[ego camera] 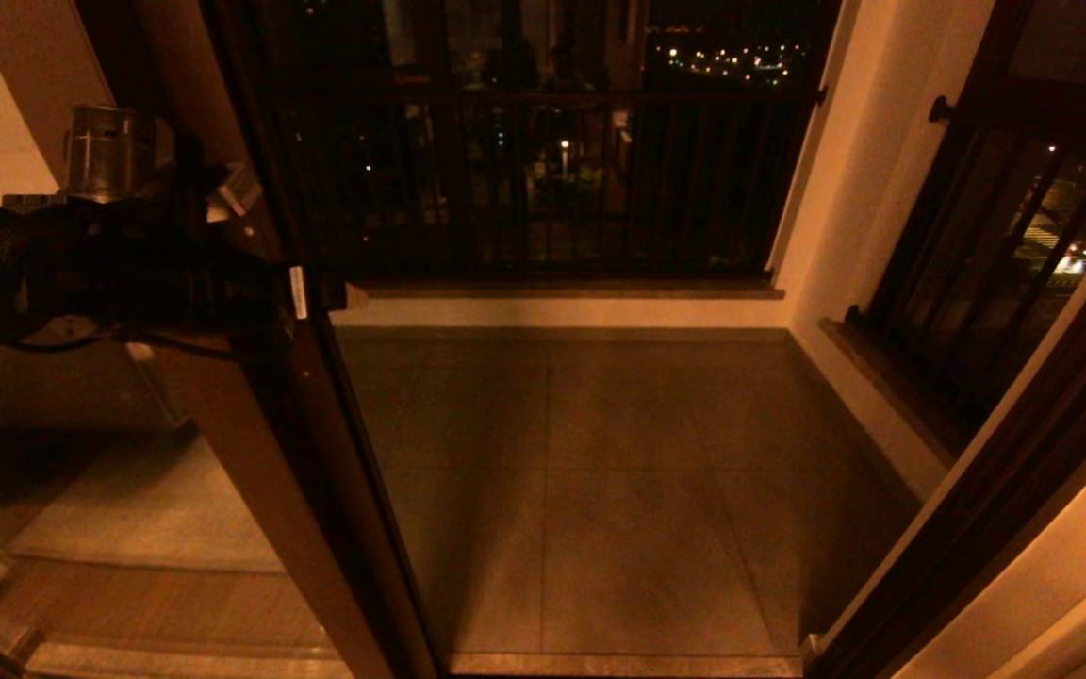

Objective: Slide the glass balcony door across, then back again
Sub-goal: Close the slid door

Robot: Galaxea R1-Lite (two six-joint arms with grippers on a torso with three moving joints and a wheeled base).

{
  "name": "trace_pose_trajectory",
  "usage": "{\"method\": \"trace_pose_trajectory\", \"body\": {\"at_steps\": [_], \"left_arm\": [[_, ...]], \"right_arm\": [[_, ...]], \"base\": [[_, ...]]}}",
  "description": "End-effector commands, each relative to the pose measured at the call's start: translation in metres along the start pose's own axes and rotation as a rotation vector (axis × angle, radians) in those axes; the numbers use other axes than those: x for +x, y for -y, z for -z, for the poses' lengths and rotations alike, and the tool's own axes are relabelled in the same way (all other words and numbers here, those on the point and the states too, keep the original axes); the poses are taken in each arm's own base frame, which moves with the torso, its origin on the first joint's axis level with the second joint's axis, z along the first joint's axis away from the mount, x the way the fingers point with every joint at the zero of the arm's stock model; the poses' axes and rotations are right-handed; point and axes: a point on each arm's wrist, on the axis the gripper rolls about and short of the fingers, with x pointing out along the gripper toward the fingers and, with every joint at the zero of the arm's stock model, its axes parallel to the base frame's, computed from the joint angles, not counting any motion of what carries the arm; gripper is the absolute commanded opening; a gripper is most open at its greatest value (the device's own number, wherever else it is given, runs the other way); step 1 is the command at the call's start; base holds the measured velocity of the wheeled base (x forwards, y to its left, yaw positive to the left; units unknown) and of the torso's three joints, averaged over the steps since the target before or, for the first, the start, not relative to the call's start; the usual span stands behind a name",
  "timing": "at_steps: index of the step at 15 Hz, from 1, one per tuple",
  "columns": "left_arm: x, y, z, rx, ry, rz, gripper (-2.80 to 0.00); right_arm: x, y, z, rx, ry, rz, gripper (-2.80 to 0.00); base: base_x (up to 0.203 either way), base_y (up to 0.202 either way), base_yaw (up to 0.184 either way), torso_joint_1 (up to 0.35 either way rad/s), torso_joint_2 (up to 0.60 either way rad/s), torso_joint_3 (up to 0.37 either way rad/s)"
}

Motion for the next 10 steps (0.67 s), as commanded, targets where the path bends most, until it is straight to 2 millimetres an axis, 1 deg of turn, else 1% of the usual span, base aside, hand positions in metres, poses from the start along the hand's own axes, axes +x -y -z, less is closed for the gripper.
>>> {"method": "trace_pose_trajectory", "body": {"at_steps": [1,3,10], "left_arm": [[0.005,0.0,0.0,0.001,0.017,0.002,0.0],[0.012,0.0,-0.002,0.002,0.051,0.003,0.0],[0.023,-0.001,0.006,0.035,0.035,-0.007,0.0]], "right_arm": [[0.0,0.0,0.0,-0.001,-0.002,-0.002,-2.8],[0.0,0.0,0.0,-0.001,-0.002,0.0,-2.8],[0.0,0.0,0.0,-0.001,-0.002,0.0,-2.8]], "base": [[0.0,0.0,0.0,0.0,0.0,0.0],[0.0,0.0,0.0,0.0,0.0,0.0],[0.0,0.0,0.0,0.0,0.0,0.0]]}}
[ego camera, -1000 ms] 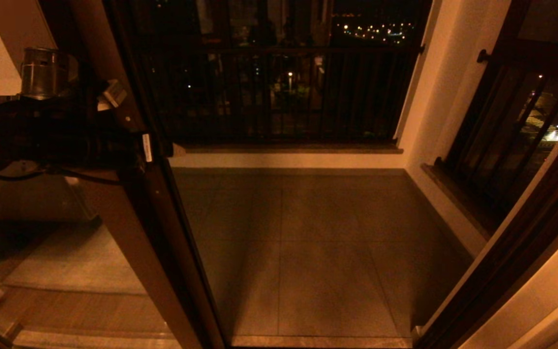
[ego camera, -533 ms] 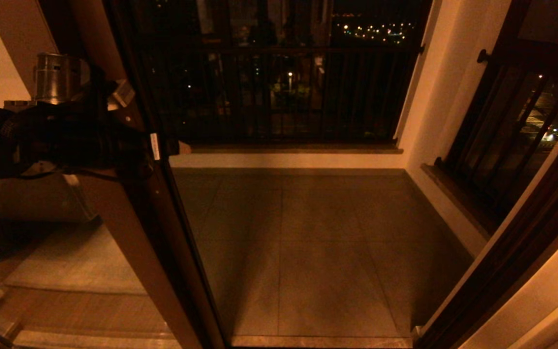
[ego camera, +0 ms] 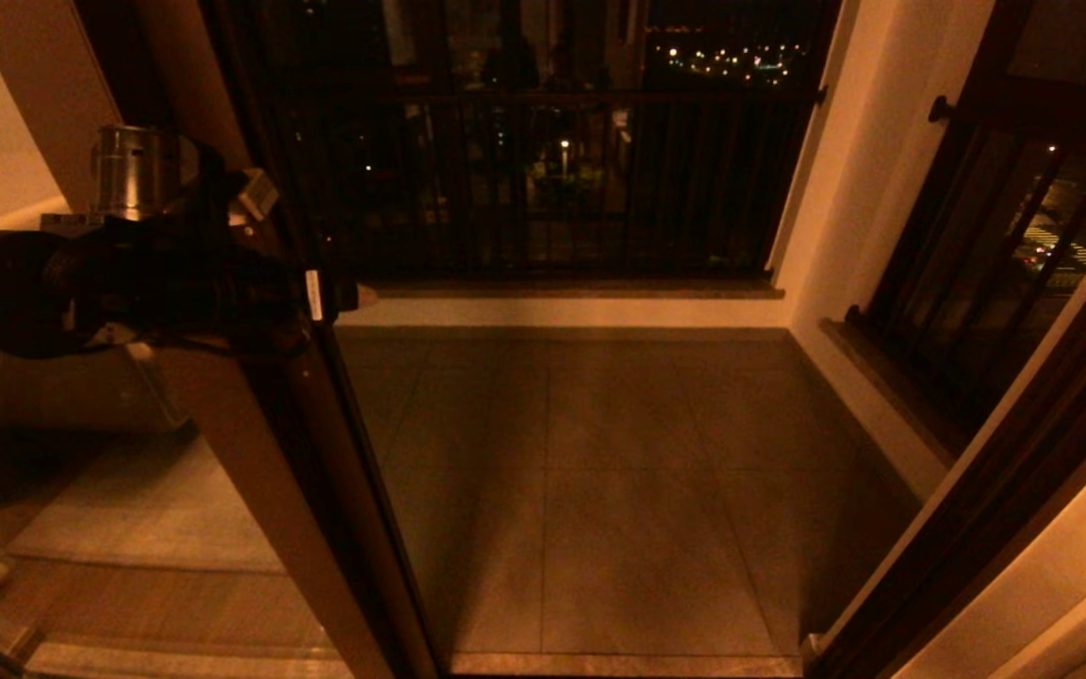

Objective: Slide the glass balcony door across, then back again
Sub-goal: Close the slid door

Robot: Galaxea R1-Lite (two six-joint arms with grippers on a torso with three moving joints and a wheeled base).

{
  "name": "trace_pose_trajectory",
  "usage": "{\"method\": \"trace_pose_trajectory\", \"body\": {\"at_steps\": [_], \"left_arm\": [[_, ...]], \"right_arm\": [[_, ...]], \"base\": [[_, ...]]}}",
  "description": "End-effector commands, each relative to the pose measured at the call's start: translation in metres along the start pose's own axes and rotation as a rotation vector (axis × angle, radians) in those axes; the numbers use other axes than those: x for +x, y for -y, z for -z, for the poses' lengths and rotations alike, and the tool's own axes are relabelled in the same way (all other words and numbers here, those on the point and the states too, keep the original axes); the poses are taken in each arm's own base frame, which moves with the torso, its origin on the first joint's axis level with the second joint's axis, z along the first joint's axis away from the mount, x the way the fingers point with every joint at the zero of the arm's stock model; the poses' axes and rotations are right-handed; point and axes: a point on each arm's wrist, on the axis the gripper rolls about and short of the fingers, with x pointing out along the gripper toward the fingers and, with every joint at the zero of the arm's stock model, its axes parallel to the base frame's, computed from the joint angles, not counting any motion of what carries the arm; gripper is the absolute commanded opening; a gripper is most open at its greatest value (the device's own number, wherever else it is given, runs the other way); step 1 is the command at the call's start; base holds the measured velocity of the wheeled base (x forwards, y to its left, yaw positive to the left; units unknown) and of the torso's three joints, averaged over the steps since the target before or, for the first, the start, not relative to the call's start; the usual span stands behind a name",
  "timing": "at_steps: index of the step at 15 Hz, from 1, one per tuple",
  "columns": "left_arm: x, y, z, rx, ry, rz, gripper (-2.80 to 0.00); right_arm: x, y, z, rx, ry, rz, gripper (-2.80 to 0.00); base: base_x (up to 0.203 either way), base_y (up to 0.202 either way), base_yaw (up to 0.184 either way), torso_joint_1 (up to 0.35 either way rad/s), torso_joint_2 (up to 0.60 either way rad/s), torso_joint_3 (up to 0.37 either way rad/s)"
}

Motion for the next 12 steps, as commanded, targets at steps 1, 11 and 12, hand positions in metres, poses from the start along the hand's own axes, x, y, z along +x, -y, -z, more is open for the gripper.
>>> {"method": "trace_pose_trajectory", "body": {"at_steps": [1,11,12], "left_arm": [[0.005,0.0,0.003,-0.001,-0.004,-0.001,0.0],[0.023,0.02,0.011,0.021,0.014,0.009,0.0],[0.023,0.021,0.012,0.022,0.012,0.01,0.0]], "right_arm": [[0.0,0.0,0.0,0.0,-0.002,-0.001,-2.8],[0.0,0.0,0.0,0.0,-0.002,-0.001,-2.8],[0.0,0.0,0.0,0.0,-0.002,-0.001,-2.8]], "base": [[0.0,0.0,0.0,0.0,0.0,0.0],[0.0,0.0,0.0,0.0,0.0,0.0],[0.0,0.0,0.0,0.0,0.0,0.0]]}}
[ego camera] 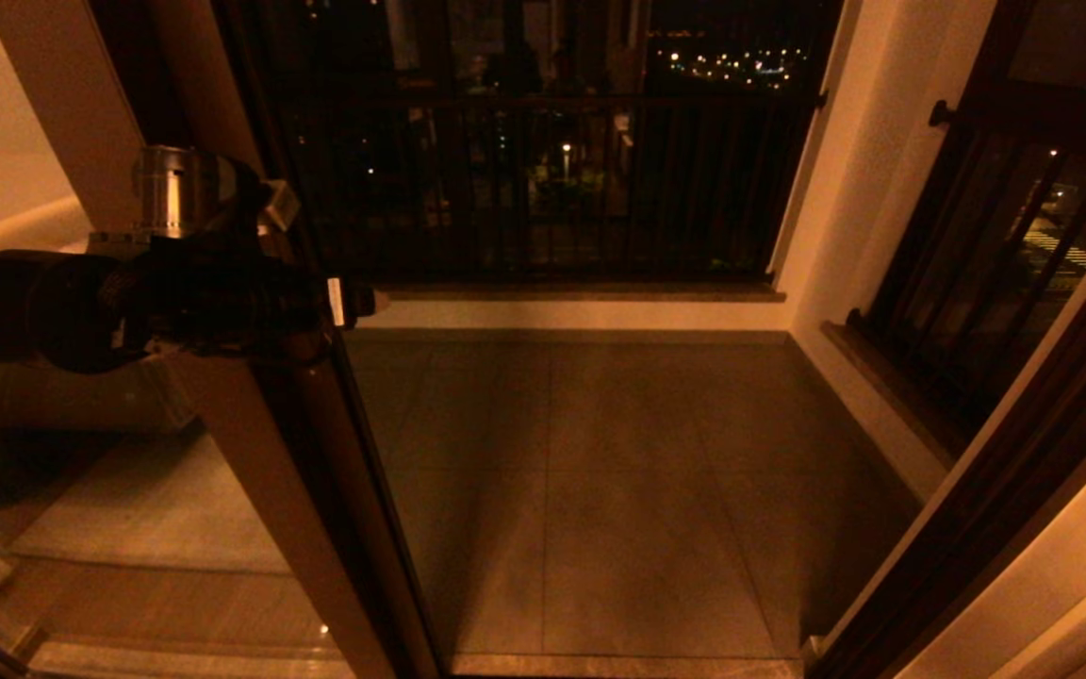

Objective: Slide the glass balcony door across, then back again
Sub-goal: Close the slid door

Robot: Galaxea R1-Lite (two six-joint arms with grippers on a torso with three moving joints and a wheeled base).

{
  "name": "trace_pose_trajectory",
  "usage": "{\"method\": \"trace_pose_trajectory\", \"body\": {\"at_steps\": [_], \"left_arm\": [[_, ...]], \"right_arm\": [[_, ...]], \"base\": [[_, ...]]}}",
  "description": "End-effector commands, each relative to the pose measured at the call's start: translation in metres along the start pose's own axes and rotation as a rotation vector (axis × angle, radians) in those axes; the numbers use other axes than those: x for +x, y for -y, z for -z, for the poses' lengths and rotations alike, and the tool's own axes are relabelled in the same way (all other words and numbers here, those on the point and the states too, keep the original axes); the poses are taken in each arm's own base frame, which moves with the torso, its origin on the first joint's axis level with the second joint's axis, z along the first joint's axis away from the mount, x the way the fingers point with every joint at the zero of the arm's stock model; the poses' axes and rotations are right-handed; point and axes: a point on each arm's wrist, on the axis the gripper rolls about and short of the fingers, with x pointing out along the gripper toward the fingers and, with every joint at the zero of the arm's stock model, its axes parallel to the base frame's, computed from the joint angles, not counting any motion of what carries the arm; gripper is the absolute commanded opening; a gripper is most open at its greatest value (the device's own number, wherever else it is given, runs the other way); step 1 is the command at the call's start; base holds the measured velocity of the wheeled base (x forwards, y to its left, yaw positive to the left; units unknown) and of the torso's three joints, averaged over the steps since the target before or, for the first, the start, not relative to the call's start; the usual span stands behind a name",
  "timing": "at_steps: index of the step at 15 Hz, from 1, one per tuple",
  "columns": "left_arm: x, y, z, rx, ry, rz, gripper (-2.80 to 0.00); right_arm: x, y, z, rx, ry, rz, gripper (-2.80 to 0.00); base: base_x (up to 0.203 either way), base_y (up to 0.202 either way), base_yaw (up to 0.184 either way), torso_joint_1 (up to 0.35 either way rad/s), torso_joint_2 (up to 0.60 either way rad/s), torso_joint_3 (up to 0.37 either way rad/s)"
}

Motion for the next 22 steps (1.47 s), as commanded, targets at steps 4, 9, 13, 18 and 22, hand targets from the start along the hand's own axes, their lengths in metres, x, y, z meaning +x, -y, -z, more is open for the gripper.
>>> {"method": "trace_pose_trajectory", "body": {"at_steps": [4,9,13,18,22], "left_arm": [[0.0,0.011,0.004,0.01,-0.011,0.033,0.0],[0.004,0.024,0.009,0.026,-0.024,0.04,0.0],[0.004,0.026,0.009,0.028,-0.023,0.042,0.0],[0.002,0.034,0.01,0.035,-0.016,0.062,0.0],[0.004,0.041,0.01,0.042,-0.001,0.051,0.0]], "right_arm": [[0.0,0.0,0.0,-0.001,-0.002,-0.001,-2.8],[0.0,0.0,0.0,-0.001,-0.002,-0.001,-2.8],[0.0,0.0,0.0,-0.001,-0.002,-0.001,-2.8],[0.0,0.0,0.0,-0.001,-0.002,0.0,-2.8],[0.0,0.0,0.0,-0.001,-0.002,-0.001,-2.8]], "base": [[0.0,0.0,0.0,0.0,0.0,0.0],[0.0,0.0,0.0,0.0,0.0,0.0],[0.0,0.0,0.0,0.0,0.0,0.0],[0.0,0.0,0.0,0.0,0.0,0.0],[0.0,0.0,0.0,0.0,0.0,0.0]]}}
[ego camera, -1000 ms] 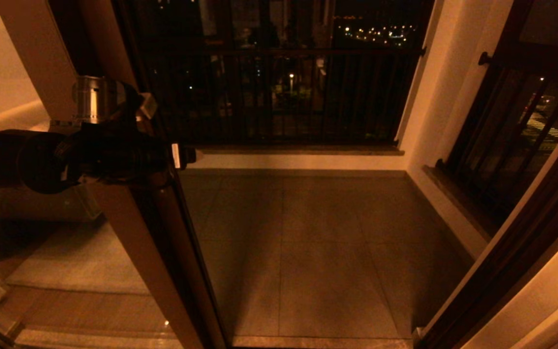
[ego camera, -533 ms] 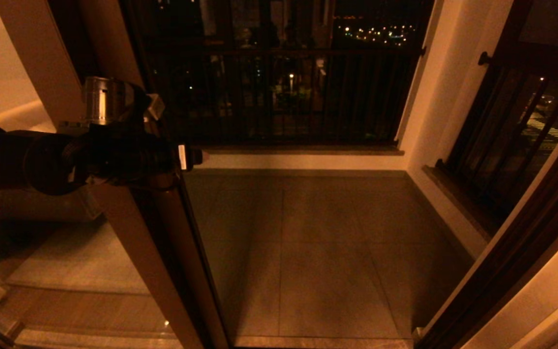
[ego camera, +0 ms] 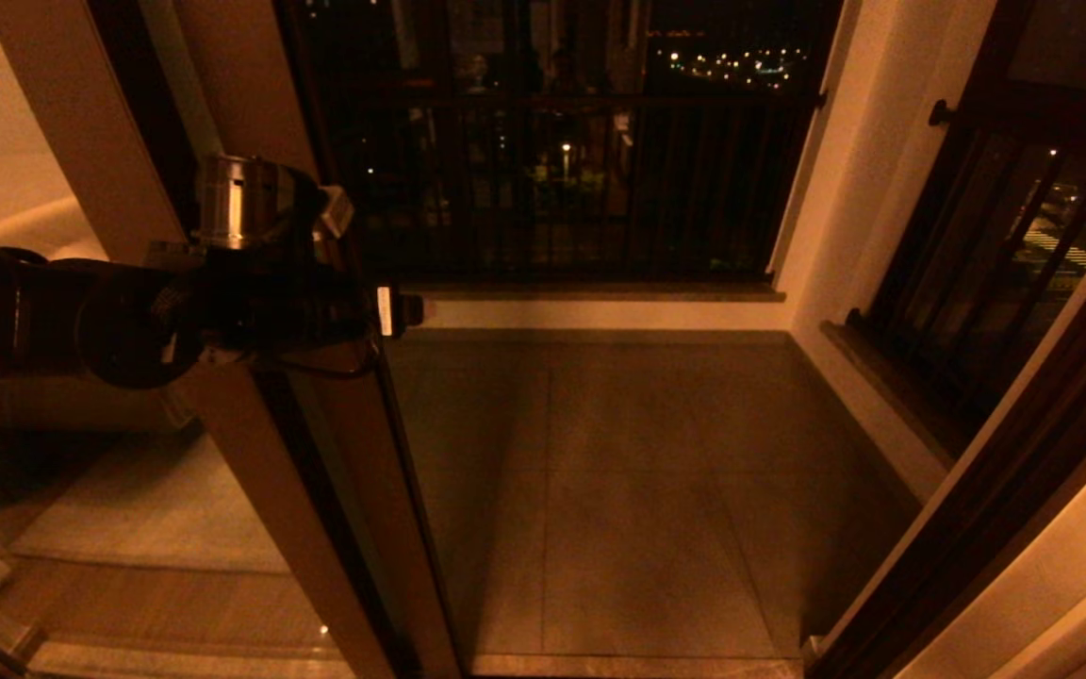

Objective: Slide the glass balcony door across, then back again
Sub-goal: Close the slid door

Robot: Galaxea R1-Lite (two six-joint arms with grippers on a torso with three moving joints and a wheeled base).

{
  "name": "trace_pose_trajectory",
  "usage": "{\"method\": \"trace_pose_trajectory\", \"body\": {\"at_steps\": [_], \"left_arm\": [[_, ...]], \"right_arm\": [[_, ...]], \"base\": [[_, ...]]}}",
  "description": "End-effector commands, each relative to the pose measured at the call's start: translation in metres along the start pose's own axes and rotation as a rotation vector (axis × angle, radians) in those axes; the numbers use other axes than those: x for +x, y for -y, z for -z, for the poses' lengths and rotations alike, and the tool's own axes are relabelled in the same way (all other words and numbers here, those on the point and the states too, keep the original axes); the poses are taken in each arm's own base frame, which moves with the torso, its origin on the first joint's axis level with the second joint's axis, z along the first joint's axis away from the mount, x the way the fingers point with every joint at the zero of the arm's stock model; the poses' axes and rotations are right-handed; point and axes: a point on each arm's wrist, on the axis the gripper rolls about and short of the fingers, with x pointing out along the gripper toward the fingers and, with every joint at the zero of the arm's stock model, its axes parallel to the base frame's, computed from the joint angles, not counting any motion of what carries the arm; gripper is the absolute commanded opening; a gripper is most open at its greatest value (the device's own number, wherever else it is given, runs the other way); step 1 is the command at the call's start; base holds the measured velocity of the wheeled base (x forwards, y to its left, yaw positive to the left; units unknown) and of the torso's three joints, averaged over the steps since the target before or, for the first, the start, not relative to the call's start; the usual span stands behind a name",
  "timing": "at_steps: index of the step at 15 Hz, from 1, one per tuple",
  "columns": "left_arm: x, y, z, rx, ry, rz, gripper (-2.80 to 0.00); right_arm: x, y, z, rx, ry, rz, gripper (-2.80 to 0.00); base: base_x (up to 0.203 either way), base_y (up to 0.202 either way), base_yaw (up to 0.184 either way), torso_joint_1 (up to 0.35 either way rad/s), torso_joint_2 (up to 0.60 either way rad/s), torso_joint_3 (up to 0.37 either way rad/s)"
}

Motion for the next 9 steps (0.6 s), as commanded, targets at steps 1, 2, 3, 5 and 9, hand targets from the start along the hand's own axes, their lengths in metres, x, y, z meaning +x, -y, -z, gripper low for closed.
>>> {"method": "trace_pose_trajectory", "body": {"at_steps": [1,2,3,5,9], "left_arm": [[0.003,0.005,0.002,0.005,-0.002,-0.015,0.0],[0.003,0.008,0.003,0.009,-0.002,-0.014,0.0],[0.002,0.012,0.003,0.013,-0.001,-0.004,0.0],[0.001,0.019,0.003,0.018,0.0,0.012,0.0],[-0.002,0.024,0.001,0.021,0.022,0.015,0.0]], "right_arm": [[0.0,0.0,0.0,0.0,-0.002,0.0,-2.8],[0.0,0.0,0.0,0.0,-0.002,0.0,-2.8],[0.0,0.0,0.0,0.0,-0.002,-0.001,-2.8],[0.0,0.0,0.0,0.0,-0.002,-0.001,-2.8],[0.0,0.0,0.0,0.0,-0.002,0.0,-2.8]], "base": [[0.0,0.0,0.0,0.0,0.0,0.0],[0.0,0.0,0.0,0.0,0.0,0.0],[0.0,0.0,0.0,0.0,0.0,0.0],[0.0,0.0,0.0,0.0,0.0,0.0],[0.0,0.0,0.0,0.0,0.0,0.0]]}}
